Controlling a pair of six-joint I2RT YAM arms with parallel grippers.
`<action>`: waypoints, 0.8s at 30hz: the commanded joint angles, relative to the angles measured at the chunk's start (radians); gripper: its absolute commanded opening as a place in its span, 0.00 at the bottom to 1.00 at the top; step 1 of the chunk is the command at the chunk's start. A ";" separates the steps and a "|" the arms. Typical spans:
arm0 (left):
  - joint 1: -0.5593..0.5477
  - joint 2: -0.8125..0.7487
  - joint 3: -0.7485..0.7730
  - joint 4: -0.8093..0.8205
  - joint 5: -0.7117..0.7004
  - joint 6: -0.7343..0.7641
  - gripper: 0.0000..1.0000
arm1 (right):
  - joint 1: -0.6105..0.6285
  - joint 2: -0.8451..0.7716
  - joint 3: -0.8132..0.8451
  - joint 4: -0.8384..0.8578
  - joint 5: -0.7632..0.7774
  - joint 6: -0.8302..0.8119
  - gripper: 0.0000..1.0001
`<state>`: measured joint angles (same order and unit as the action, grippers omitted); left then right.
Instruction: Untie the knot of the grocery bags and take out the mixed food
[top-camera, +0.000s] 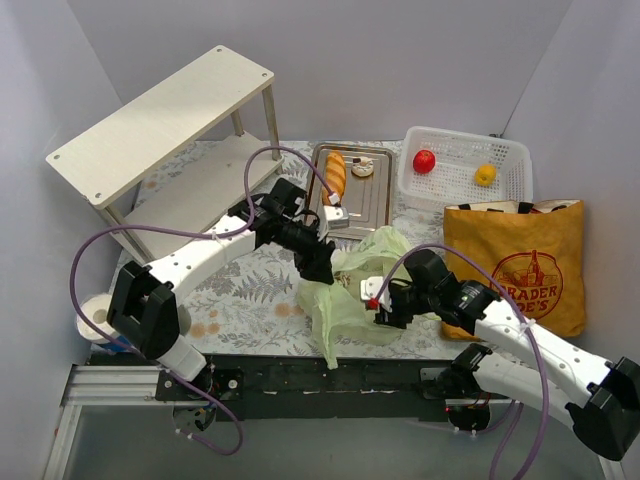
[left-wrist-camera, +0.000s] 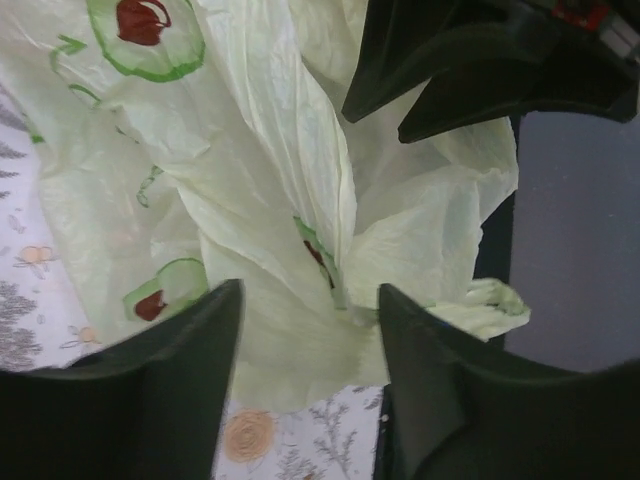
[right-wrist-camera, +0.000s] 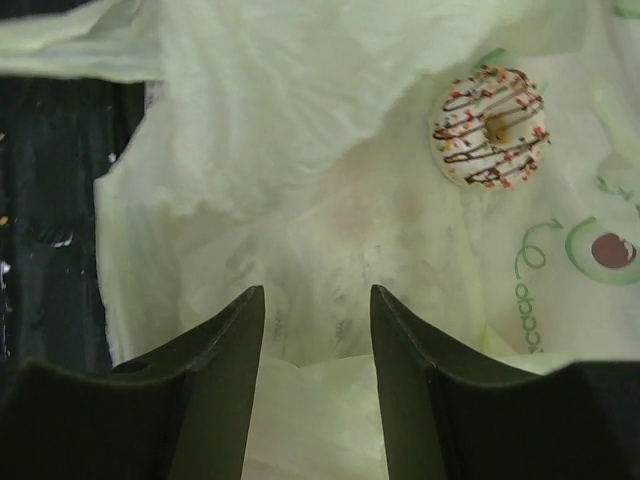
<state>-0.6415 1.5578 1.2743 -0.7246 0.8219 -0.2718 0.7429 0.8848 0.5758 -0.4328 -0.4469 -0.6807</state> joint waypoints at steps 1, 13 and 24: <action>-0.038 -0.071 -0.044 -0.035 0.010 0.101 0.25 | 0.065 -0.069 -0.020 -0.108 0.027 -0.172 0.53; -0.078 -0.274 -0.190 -0.226 -0.122 0.324 0.00 | 0.072 0.005 -0.054 0.213 0.091 0.082 0.57; 0.041 -0.370 -0.077 -0.130 -0.305 0.174 0.59 | 0.076 0.126 -0.073 0.454 0.007 0.196 0.57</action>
<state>-0.7017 1.2964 1.0927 -0.8967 0.5808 -0.0502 0.8131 0.9985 0.4934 -0.1226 -0.4030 -0.5690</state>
